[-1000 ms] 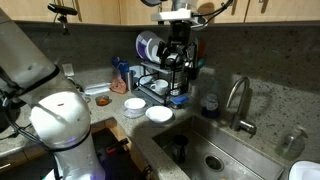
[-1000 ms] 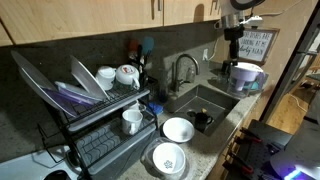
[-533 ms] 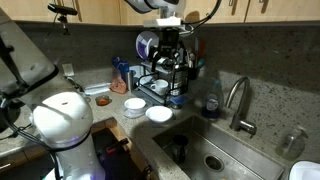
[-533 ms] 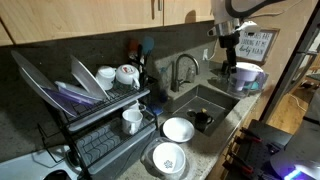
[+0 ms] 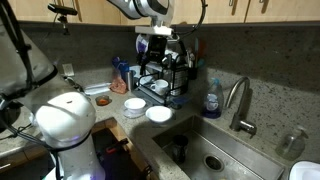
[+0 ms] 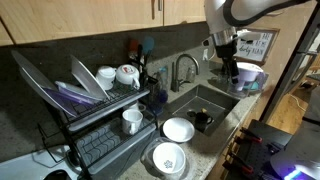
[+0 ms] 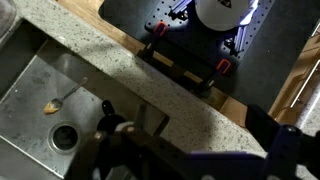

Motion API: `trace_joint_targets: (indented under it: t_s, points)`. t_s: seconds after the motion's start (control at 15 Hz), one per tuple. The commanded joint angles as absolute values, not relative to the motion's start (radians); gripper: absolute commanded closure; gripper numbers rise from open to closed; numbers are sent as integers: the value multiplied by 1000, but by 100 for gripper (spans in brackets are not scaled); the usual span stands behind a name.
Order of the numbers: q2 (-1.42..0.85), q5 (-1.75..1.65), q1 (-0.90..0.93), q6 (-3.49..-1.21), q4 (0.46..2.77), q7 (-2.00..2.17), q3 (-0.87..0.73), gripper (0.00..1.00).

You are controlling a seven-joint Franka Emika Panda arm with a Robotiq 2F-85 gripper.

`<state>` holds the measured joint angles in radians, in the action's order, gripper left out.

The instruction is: Remove the grey lid from the dishrack and set it on top of the grey bowl on the left side of the counter

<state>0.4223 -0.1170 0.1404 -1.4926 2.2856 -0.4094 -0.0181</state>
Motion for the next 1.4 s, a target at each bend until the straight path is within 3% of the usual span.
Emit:
trace_joint_targets:
  t_s: [0.0,0.8,1.33]
  points:
    - [420,-28,154,-1472,2299,-417,-12,0]
    - [400,14,146,-1469,2299,-411,-2,0]
    - [342,147,197,-1596,2293,-353,74,0]
